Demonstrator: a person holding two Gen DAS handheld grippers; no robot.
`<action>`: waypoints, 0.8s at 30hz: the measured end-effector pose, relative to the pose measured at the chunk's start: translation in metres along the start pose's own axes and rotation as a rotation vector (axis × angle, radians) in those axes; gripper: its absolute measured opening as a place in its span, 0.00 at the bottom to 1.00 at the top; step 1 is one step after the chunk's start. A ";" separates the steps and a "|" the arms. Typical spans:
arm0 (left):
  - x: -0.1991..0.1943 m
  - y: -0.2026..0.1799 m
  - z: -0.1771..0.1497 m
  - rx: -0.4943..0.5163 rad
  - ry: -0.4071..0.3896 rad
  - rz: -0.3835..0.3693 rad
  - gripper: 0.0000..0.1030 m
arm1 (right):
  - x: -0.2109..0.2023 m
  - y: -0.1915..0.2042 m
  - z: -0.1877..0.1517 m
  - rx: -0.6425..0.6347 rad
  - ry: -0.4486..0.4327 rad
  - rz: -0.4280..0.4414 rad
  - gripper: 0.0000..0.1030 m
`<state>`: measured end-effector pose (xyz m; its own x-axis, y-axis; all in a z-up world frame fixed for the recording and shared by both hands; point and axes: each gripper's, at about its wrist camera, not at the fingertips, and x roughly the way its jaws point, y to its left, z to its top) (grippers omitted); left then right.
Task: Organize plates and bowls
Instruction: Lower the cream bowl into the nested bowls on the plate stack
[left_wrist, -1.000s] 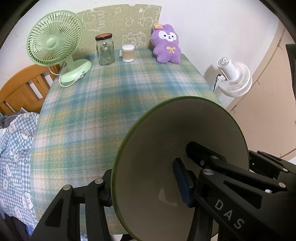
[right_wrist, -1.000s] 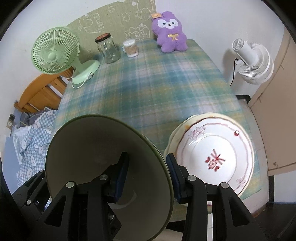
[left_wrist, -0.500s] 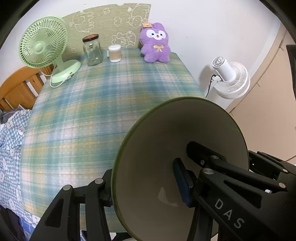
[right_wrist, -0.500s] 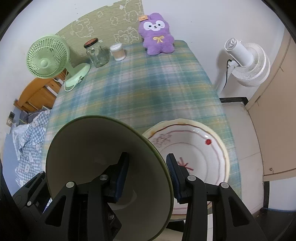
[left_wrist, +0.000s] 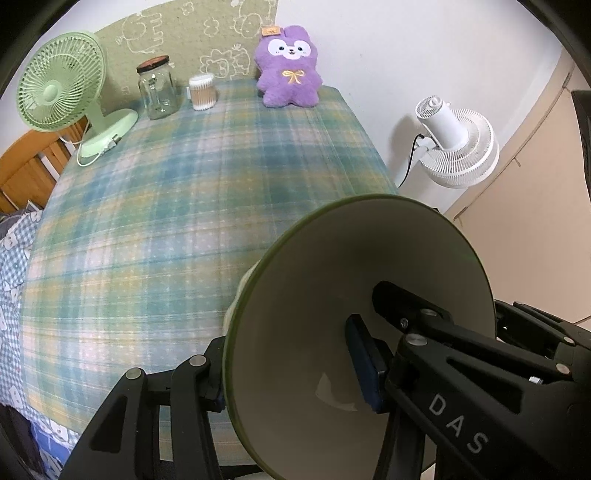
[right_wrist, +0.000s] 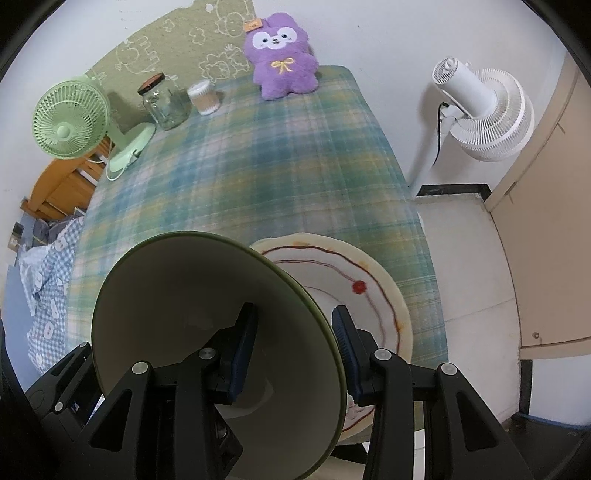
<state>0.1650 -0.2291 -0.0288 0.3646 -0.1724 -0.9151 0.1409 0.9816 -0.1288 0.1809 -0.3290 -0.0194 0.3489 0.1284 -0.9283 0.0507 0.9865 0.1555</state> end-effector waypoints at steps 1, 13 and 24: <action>0.002 -0.002 0.000 -0.002 0.005 0.000 0.52 | 0.002 -0.003 0.000 0.001 0.005 0.000 0.44; 0.028 -0.015 -0.002 -0.012 0.063 -0.004 0.52 | 0.023 -0.025 0.002 0.019 0.065 -0.006 0.44; 0.041 -0.021 0.004 0.001 0.060 0.028 0.51 | 0.039 -0.032 0.009 0.021 0.078 -0.012 0.44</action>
<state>0.1806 -0.2572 -0.0619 0.3129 -0.1392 -0.9395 0.1324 0.9859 -0.1020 0.2008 -0.3567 -0.0576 0.2746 0.1245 -0.9535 0.0741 0.9859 0.1501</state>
